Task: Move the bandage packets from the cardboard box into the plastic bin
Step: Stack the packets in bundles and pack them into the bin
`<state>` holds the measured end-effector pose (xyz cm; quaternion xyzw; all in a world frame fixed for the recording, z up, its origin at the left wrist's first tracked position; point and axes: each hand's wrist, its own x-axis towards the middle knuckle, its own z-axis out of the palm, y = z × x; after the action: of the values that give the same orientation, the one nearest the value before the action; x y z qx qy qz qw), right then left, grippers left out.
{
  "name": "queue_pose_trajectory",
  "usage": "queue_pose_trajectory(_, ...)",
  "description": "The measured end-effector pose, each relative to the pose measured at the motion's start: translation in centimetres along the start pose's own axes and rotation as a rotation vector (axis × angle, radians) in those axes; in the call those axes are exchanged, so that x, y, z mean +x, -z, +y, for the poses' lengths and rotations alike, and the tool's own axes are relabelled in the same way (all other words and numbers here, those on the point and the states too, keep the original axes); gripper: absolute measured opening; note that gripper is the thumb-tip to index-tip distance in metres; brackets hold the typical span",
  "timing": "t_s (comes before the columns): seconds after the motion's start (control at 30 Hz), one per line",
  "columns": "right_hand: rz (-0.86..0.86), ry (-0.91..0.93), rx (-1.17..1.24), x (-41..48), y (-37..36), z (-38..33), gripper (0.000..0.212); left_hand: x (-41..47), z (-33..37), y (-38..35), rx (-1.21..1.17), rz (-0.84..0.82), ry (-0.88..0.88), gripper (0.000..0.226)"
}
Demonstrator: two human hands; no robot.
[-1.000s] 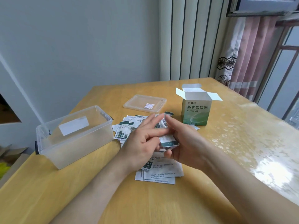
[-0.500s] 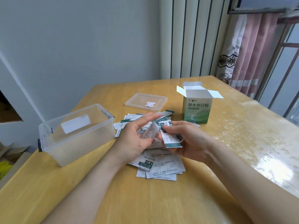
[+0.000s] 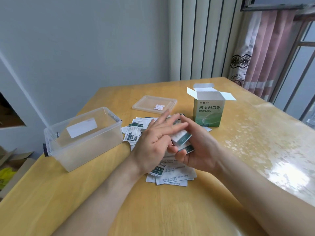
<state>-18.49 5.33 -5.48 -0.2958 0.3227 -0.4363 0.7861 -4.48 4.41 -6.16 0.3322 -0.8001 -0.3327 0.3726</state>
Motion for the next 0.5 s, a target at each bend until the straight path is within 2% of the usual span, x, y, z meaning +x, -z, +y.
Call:
queue_pose_trajectory(0.07, -0.005, 0.010, 0.041, 0.1, 0.0, 0.2, 0.053, -0.2, 0.2, 0.1, -0.154, -0.064, 0.041, 0.059)
queue_pose_trajectory(0.13, -0.017, 0.025, 0.011, 0.0, 0.0, 0.4, 0.048, -0.4, 0.6, 0.1, -0.313, -0.056, 0.066, 0.062)
queue_pose_trajectory(0.2, -0.020, 0.051, -0.056, 0.1, 0.0, 0.6, 0.034, -0.4, 0.4, 0.3, -0.375, 0.042, 0.086, 0.068)
queue_pose_trajectory(0.23, -0.008, 0.081, -0.084, 0.1, 0.0, 0.6, 0.028, -0.2, -0.1, 0.7, -0.335, 0.109, 0.085, 0.069)
queue_pose_trajectory(0.3, 0.056, 0.147, -0.162, 0.3, 0.3, 0.2, 0.032, 0.1, -1.5, 1.8, -0.118, 0.229, 0.115, 0.061)
queue_pose_trajectory(0.33, 0.110, 0.183, -0.197, 0.4, 0.7, -0.2, 0.033, 0.3, -2.3, 2.5, 0.066, 0.230, 0.155, 0.056)
queue_pose_trajectory(0.37, 0.178, 0.208, -0.220, 0.4, 1.0, -0.7, 0.034, 0.3, -3.0, 3.0, 0.269, 0.158, 0.217, 0.055)
queue_pose_trajectory(0.43, 0.311, 0.236, -0.250, 0.2, 1.8, -1.7, 0.033, 0.0, -4.1, 3.0, 0.571, -0.118, 0.347, 0.074)
queue_pose_trajectory(0.5, 0.387, 0.253, -0.332, 0.0, 2.3, -2.2, 0.032, -0.2, -4.3, 2.1, 0.680, -0.311, 0.390, 0.093)
